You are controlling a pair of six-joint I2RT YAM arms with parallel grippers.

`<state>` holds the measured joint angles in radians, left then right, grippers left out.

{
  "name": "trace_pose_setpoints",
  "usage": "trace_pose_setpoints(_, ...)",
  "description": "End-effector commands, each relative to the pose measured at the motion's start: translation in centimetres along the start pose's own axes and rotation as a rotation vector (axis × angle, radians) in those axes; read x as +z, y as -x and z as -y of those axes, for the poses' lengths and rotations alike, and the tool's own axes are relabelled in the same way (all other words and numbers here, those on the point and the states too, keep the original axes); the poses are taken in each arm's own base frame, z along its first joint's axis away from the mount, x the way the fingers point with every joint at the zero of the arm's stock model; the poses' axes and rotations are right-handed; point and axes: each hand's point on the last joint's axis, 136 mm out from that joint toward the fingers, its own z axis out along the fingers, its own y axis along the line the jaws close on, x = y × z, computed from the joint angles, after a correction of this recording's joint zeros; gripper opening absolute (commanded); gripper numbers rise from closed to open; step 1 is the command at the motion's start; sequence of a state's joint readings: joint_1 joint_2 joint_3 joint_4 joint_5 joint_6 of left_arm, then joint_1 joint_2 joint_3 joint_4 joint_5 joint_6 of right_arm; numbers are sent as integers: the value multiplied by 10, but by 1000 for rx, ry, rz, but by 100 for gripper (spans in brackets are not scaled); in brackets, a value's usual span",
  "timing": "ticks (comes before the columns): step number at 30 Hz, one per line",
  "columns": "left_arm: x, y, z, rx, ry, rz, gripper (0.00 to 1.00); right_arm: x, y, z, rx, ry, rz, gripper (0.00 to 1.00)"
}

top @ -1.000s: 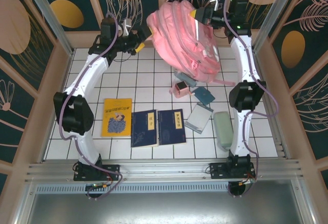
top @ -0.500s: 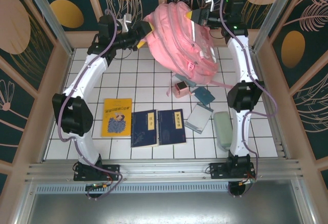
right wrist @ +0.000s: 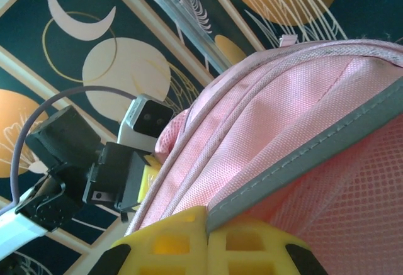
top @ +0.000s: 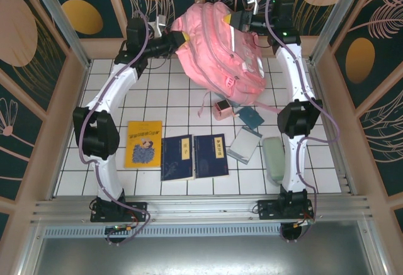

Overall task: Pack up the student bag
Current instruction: Pass the student bag.

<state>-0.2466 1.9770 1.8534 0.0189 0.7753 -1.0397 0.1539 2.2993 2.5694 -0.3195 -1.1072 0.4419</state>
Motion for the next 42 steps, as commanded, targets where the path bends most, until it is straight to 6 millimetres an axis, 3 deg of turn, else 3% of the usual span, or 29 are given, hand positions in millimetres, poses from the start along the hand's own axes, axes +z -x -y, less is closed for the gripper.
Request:
trace_pose_setpoints(1,-12,8,39,30,-152,52,0,-6,33,-33,-184,-83,99,21)
trace_pose_setpoints(4,-12,12,38,-35,-210,99,0,-23,43,13,-128,-435,190,53)
trace_pose_setpoints(6,-12,17,40,-72,-249,133,0,-49,42,40,-71,-651,247,63)
trace_pose_setpoints(7,-10,20,40,-87,-264,147,0,-65,40,47,-58,-760,276,93)
trace_pose_setpoints(9,-9,26,43,-108,-287,179,0,-93,31,52,-47,-946,316,99)
trace_pose_setpoints(11,-10,34,44,-134,-307,221,0,-109,13,37,-60,-1020,342,93)
trace_pose_setpoints(14,-12,45,51,-164,-348,264,0,-112,-32,4,-72,-927,396,79)
trace_pose_setpoints(15,-11,47,55,-168,-361,269,0,-113,-47,-6,-52,-876,398,65)
trace_pose_setpoints(17,-8,51,60,-176,-372,268,0,-112,-79,-24,-27,-778,387,29)
trace_pose_setpoints(19,-5,54,68,-172,-388,267,0,-101,-115,-40,-26,-718,339,0)
trace_pose_setpoints(22,-3,58,74,-164,-399,268,0,-75,-171,-53,-34,-669,212,0)
trace_pose_setpoints(26,6,60,70,-187,-412,255,0,-41,-228,-61,-24,-586,96,0)
trace_pose_setpoints(29,8,62,68,-210,-436,252,0,-25,-248,-28,18,-657,52,0)
trace_pose_setpoints(32,10,61,73,-211,-452,243,0,-25,-243,26,102,-813,102,0)
trace_pose_setpoints(33,9,60,78,-199,-461,239,0,-30,-230,49,146,-848,139,0)
trace_pose_setpoints(36,2,58,97,-152,-490,231,0,-24,-183,85,181,-839,205,0)
trace_pose_setpoints(42,-31,41,151,-36,-580,197,0,-14,-78,112,62,-900,305,0)
